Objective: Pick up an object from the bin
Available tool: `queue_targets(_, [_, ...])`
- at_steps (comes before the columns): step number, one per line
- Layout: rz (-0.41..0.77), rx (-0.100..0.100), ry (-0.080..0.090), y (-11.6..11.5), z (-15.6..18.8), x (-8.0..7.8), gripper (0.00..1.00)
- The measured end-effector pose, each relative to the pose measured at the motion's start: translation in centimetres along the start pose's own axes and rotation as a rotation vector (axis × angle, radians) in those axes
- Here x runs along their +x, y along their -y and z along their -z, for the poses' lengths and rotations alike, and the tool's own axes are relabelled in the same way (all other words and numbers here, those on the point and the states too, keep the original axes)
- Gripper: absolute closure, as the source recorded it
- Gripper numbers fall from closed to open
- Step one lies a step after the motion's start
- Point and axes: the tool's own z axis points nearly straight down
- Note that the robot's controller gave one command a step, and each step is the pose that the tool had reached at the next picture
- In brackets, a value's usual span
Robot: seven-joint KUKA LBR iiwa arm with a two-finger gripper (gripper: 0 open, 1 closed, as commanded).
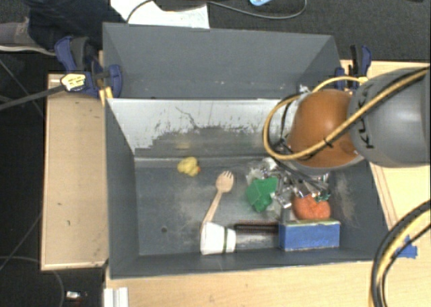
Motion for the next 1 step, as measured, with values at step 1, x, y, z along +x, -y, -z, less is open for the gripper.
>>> queue_targets(1, [-0.242,-0.001,0.001,0.16,-0.11,0.52,1.00])
